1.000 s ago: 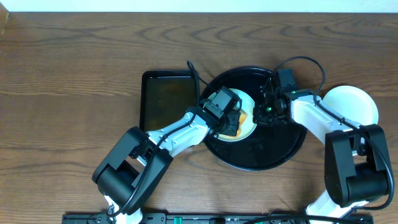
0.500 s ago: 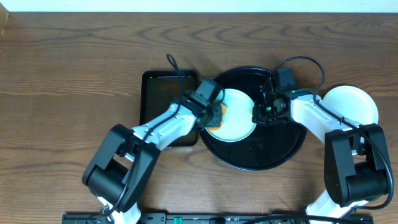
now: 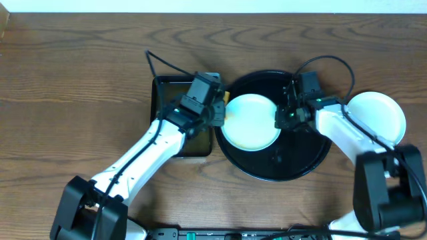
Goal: Clean dirty plates on tray and stack at the side
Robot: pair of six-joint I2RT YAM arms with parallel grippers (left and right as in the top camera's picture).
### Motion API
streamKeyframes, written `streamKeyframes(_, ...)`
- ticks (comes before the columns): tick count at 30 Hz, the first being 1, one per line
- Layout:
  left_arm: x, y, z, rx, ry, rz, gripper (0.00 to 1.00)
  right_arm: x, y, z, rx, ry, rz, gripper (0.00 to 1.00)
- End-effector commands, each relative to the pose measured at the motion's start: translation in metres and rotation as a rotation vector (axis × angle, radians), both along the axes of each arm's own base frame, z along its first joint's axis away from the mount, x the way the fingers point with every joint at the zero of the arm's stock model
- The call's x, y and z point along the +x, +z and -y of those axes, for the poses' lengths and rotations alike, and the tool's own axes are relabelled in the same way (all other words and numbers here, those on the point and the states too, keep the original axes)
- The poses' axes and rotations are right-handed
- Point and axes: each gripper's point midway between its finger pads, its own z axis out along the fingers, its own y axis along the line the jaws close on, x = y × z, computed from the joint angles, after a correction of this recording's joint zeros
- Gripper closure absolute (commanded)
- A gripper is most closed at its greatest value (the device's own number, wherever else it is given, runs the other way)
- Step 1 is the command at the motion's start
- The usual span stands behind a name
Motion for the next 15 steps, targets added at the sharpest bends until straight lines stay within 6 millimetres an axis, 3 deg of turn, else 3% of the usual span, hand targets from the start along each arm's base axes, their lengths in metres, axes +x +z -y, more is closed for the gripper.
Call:
streamKeyframes(1, 0.008, -0.005, -0.032, 0.062, 0.075, -0.005, 0.92, 0.014, 0.034, 0.017, -0.09, 0.013, 0.136, 0.99)
streamKeyframes(4, 0.012, -0.008, -0.049, 0.071, 0.12, -0.019, 0.91, 0.013, 0.04, 0.017, -0.09, 0.019, 0.146, 0.99)
streamKeyframes(9, 0.015, -0.013, -0.074, 0.084, 0.182, -0.049, 0.87, -0.002, 0.034, 0.023, -0.119, 0.018, 0.082, 0.99)
streamKeyframes(15, 0.016, -0.019, -0.09, 0.095, 0.219, -0.075, 0.85, 0.008, 0.044, 0.031, -0.2, 0.083, 0.156, 0.99)
